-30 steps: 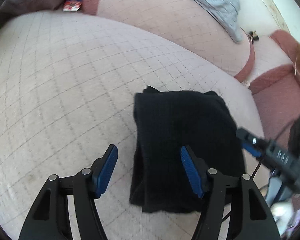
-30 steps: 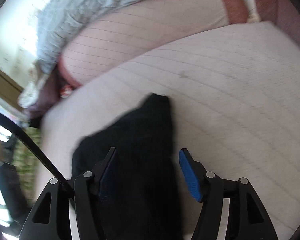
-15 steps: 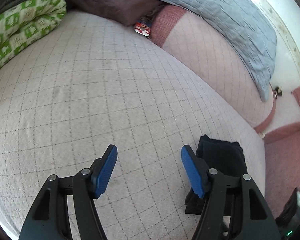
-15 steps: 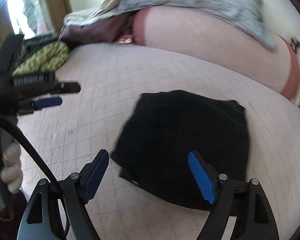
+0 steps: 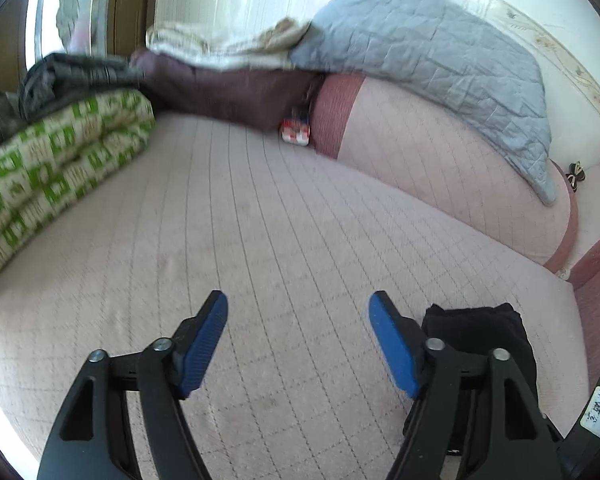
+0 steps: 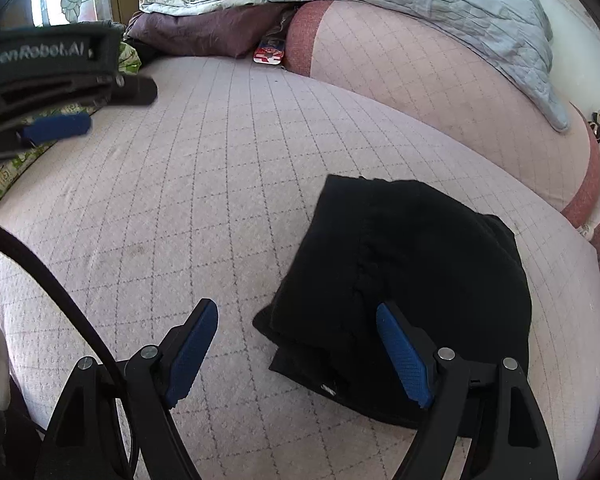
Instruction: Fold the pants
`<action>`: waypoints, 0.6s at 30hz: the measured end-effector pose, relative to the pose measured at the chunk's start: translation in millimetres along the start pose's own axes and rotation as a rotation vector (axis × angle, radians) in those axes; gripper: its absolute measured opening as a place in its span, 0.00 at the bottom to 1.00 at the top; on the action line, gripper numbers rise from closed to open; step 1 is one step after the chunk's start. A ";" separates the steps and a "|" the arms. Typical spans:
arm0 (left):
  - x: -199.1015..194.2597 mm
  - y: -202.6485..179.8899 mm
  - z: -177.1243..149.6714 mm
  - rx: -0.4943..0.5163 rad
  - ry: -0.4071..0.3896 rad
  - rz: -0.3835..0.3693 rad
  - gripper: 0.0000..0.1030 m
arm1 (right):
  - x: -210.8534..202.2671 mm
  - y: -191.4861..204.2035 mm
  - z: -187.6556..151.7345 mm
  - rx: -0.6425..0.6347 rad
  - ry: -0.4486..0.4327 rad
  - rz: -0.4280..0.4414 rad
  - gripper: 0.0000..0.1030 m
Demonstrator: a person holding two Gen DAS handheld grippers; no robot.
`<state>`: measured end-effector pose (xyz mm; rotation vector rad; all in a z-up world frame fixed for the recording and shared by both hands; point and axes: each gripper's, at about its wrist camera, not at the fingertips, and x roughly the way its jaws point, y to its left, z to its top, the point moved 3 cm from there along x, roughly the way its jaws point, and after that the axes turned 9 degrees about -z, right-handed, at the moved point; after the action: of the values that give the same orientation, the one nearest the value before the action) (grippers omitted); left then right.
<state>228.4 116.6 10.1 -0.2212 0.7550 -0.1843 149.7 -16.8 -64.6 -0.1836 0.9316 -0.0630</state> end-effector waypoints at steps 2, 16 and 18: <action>-8.6 -3.9 0.1 0.026 -0.036 0.014 0.73 | -5.2 -7.3 -5.1 0.021 -0.003 -0.007 0.83; -95.3 -33.6 -9.8 0.094 -0.331 0.030 1.00 | -61.3 -69.0 -86.2 0.212 0.007 -0.043 0.84; -104.7 -34.8 -18.3 0.092 -0.321 0.017 1.00 | -66.8 -71.4 -95.6 0.224 0.006 -0.045 0.84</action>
<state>137.9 106.4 75.0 -0.1523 0.4287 -0.1620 34.9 -90.5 -54.2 0.0034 0.9192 -0.2089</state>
